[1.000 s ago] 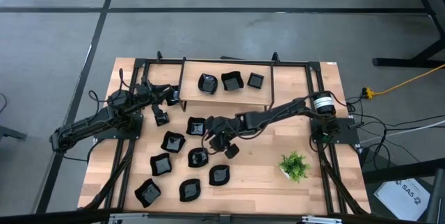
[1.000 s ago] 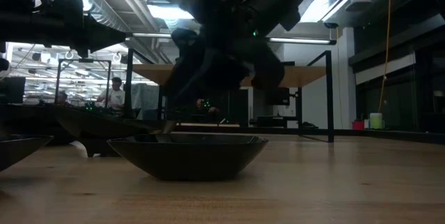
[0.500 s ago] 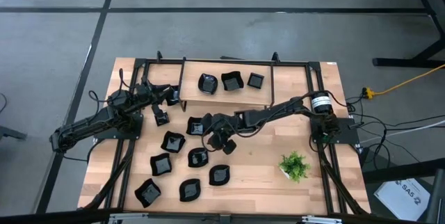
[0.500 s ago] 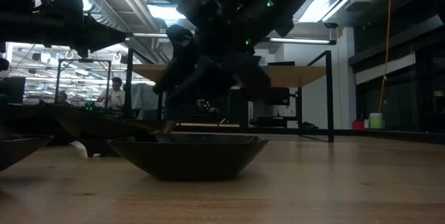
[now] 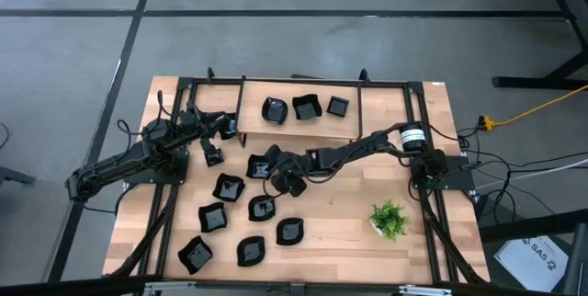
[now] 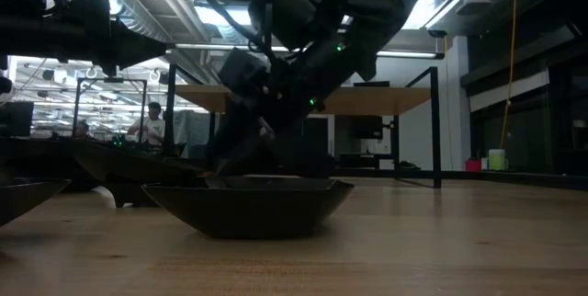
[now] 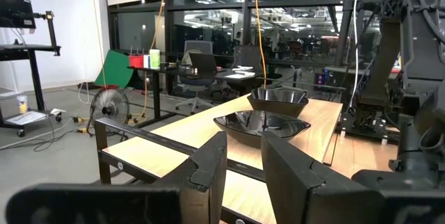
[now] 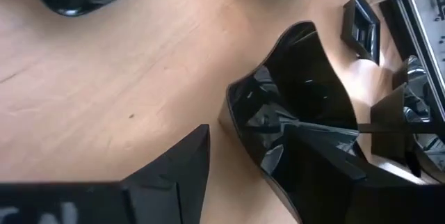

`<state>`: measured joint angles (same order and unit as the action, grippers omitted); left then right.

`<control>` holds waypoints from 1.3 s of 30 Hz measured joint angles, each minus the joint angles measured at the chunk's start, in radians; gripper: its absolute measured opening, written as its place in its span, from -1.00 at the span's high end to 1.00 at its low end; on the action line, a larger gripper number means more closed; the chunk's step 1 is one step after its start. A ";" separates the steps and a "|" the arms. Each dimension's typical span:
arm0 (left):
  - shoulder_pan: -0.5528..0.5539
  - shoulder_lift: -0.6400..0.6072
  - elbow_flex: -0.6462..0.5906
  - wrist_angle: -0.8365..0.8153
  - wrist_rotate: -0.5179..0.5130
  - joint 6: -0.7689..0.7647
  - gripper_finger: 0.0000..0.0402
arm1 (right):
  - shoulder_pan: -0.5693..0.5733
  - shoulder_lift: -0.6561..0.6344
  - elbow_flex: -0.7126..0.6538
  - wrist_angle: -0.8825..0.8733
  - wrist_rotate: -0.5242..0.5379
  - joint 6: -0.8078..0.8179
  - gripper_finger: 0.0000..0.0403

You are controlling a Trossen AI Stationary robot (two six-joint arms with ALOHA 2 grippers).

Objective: Pick & Place Mini shaped plates
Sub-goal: Stack the distorted square plate on top of the distorted square plate on the shelf

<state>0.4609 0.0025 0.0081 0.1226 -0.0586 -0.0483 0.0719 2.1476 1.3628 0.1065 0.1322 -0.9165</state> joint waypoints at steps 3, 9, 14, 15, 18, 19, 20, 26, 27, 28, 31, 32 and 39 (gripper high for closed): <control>0.000 0.000 0.000 0.000 0.000 0.000 0.57 | 0.000 0.000 0.000 0.001 0.000 0.000 0.22; 0.000 0.000 0.000 0.000 0.000 0.000 0.57 | 0.001 0.000 0.000 0.001 0.000 0.000 0.59; 0.000 0.000 0.000 0.000 0.000 0.000 0.57 | 0.019 0.000 0.012 -0.012 0.070 0.000 0.88; 0.000 0.000 0.000 0.000 0.000 0.000 0.57 | 0.026 0.000 0.020 -0.020 0.097 0.000 0.94; 0.000 0.000 0.000 0.000 0.000 0.000 0.57 | 0.042 0.000 0.054 -0.063 0.158 0.008 0.96; 0.000 0.000 0.000 0.000 0.000 0.000 0.57 | 0.046 -0.004 0.070 -0.097 0.161 0.021 0.94; 0.000 0.000 0.000 0.000 0.000 0.000 0.57 | 0.049 -0.008 0.086 -0.137 0.157 0.041 0.93; 0.000 0.000 0.000 0.000 0.000 0.000 0.57 | 0.051 -0.047 0.212 -0.379 0.090 0.195 0.97; 0.000 0.000 0.000 0.000 0.000 0.000 0.57 | 0.051 -0.049 0.238 -0.429 0.074 0.225 0.96; 0.000 0.000 0.000 0.000 0.000 0.000 0.57 | 0.050 -0.049 0.269 -0.475 0.057 0.254 0.96; 0.000 0.000 0.000 0.000 0.000 0.000 0.57 | 0.050 -0.049 0.370 -0.623 0.004 0.331 0.97; 0.000 0.000 0.000 0.000 0.000 0.000 0.57 | 0.050 -0.049 0.400 -0.658 -0.008 0.355 0.98; 0.000 0.000 0.000 0.000 0.000 0.000 0.57 | 0.050 -0.049 0.621 -0.938 -0.020 0.461 0.98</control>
<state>0.4610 0.0021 0.0080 0.1226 -0.0587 -0.0481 0.1223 2.0983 1.9835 -0.8319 0.1123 -0.4552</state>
